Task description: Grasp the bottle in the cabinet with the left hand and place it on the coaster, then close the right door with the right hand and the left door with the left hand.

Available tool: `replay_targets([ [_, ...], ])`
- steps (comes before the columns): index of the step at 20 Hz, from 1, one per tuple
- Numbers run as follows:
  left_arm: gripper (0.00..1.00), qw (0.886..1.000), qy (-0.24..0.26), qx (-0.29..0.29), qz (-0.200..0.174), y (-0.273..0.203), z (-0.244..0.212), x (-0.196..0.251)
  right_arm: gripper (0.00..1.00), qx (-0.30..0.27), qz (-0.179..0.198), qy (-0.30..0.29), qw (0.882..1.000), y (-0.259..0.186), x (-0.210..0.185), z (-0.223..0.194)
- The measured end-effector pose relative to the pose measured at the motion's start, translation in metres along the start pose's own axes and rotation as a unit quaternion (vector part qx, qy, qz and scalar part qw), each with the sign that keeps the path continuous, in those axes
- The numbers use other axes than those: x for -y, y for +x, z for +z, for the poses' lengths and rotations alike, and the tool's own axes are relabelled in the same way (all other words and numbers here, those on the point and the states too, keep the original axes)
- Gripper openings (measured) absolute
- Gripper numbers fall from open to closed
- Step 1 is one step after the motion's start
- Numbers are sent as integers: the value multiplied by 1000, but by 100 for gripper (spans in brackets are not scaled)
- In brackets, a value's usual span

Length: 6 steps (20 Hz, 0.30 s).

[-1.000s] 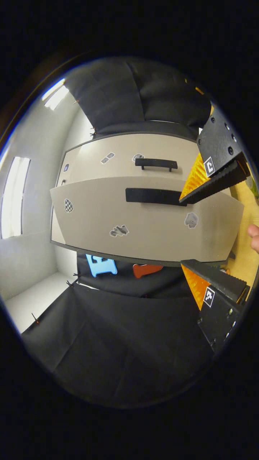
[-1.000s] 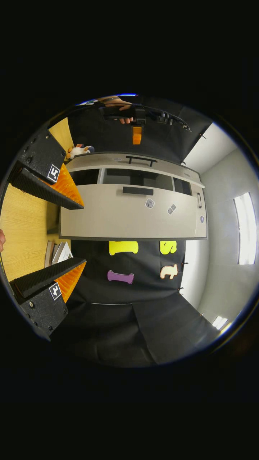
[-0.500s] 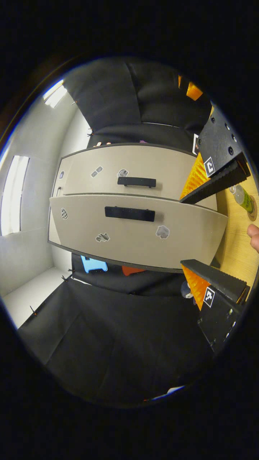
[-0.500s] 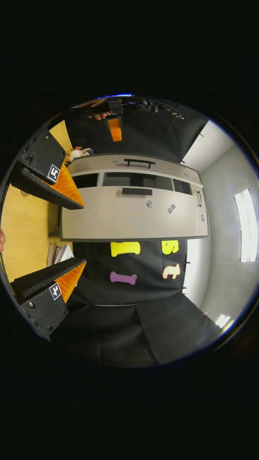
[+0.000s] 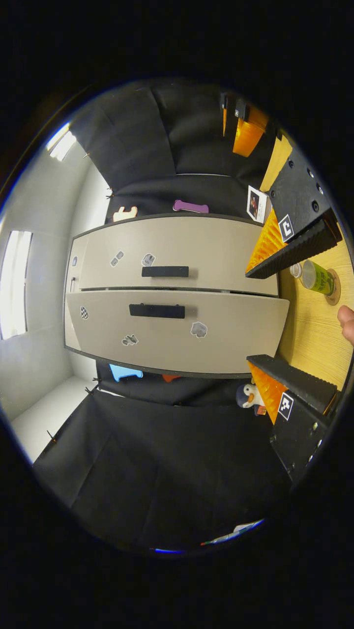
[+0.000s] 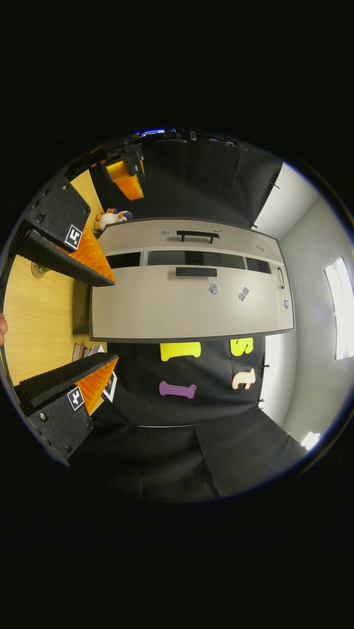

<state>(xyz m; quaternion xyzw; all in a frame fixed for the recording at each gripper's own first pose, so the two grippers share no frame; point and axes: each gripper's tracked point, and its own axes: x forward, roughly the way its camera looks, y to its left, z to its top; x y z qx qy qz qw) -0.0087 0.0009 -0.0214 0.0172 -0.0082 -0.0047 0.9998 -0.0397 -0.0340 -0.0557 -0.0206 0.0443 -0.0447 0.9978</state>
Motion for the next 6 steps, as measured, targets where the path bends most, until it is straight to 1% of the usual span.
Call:
replay_targets([
  [1,95,1000,1,-2,-5,-1,-2,5,83,-3,7,0,1000,-1,-5,-2],
  [2,99,1000,2,-2,-7,-3,-2,7,83,-4,12,-1,1000,-1,-9,-2],
  [3,95,1000,3,-1,-7,-4,-2,6,83,-4,16,0,1000,-2,-12,-2],
  [4,99,1000,2,0,-6,-5,-2,6,83,-2,17,0,1000,-2,-15,-1],
  [5,95,1000,1,0,-7,-6,-3,7,83,0,16,0,1000,-3,-17,0],
  [6,95,1000,0,-4,-11,-6,-4,9,83,0,19,0,1000,-3,-19,0],
])
